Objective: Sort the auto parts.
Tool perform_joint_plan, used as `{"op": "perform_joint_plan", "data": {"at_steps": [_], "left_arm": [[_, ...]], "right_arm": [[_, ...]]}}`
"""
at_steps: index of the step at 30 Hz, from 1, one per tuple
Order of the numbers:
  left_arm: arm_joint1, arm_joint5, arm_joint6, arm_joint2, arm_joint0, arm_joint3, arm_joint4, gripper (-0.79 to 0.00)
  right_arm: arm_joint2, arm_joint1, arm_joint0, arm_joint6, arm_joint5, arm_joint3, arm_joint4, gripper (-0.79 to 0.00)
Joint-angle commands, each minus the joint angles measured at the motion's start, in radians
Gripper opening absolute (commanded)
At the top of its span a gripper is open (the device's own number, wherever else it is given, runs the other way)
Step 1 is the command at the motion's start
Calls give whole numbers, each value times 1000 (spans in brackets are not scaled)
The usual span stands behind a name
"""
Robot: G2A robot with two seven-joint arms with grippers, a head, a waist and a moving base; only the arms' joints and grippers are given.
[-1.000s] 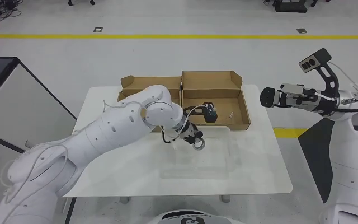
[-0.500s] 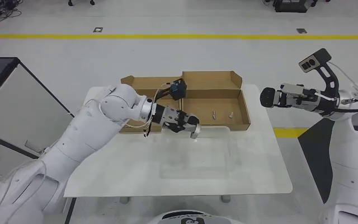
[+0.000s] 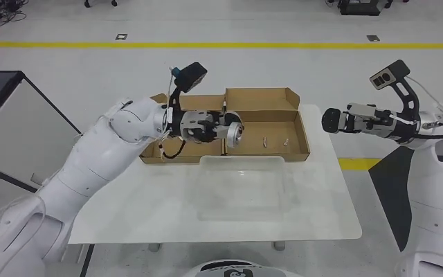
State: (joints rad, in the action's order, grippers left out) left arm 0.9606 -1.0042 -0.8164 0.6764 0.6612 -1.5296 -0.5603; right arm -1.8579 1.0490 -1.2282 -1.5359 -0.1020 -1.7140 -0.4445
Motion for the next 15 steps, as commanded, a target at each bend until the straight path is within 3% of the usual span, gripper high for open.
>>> {"op": "perform_joint_plan", "data": {"at_steps": [1, 7, 15], "left_arm": [[1, -8, 8, -5, -16, -13, -48, -785], [11, -8, 8, 44, -16, -76, -214, -785], [9, -8, 8, 57, -12, -54, -189, -785]], "right_arm": [[0, 0, 0, 0, 0, 0, 0, 0], [0, 0, 0, 0, 0, 0, 0, 0], [0, 0, 0, 0, 0, 0, 0, 0]]}}
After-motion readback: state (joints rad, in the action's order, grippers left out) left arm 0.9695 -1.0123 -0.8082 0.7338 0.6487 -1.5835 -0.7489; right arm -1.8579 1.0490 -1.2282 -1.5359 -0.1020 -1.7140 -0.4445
